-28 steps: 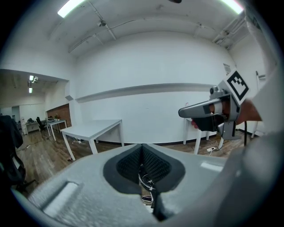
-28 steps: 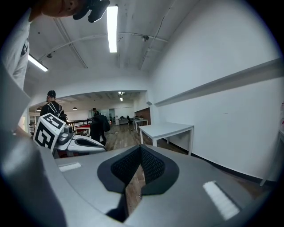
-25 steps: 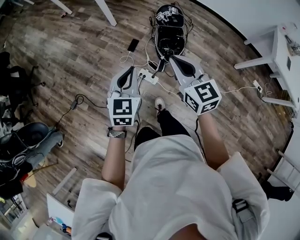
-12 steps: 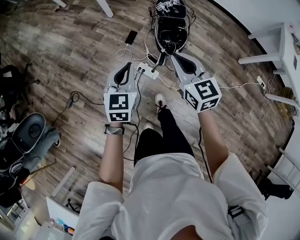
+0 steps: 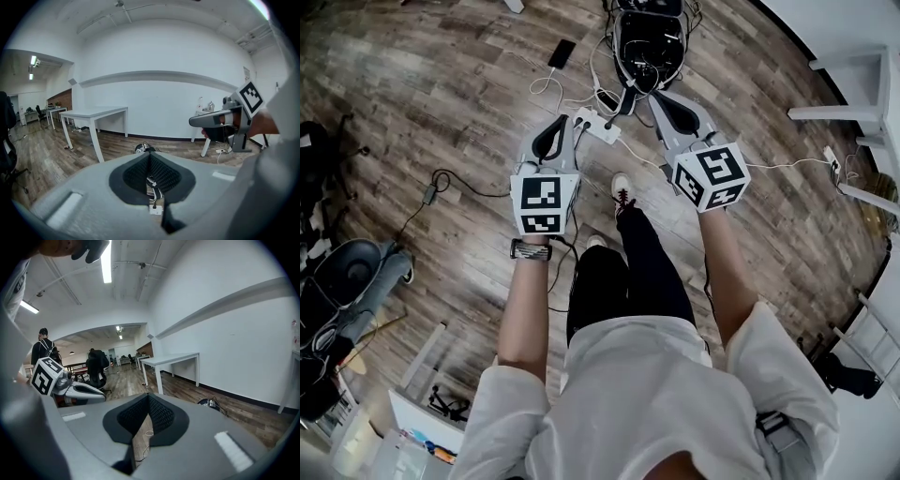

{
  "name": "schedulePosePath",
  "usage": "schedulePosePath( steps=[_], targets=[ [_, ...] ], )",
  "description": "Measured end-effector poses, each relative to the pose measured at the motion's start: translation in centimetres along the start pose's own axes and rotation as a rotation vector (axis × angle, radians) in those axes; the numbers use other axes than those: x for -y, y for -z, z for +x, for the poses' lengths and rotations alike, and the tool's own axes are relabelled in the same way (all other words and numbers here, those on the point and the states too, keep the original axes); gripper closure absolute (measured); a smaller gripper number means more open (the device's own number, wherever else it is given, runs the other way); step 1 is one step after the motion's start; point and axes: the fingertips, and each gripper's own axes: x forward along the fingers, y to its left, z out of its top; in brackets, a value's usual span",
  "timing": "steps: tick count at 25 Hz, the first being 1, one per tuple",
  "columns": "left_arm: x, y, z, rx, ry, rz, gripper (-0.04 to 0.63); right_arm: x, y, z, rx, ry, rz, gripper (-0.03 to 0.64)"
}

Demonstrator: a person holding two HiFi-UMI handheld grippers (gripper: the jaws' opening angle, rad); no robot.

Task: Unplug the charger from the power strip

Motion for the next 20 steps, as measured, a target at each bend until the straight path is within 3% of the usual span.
schedulePosePath(
  steps=[10,20],
  targets=[
    [-0.9,6.4,4.3,-0.061,-0.019,-0.053,0.591,2.6,7.5,2.2,-0.039,0.039,0.076,0.614],
    [-2.2,14.2,9.3,-0.114,-0.022,-0.111,0.591,4.0,15.4,5.8,-0.063,0.031,0.061,0.614]
  ],
)
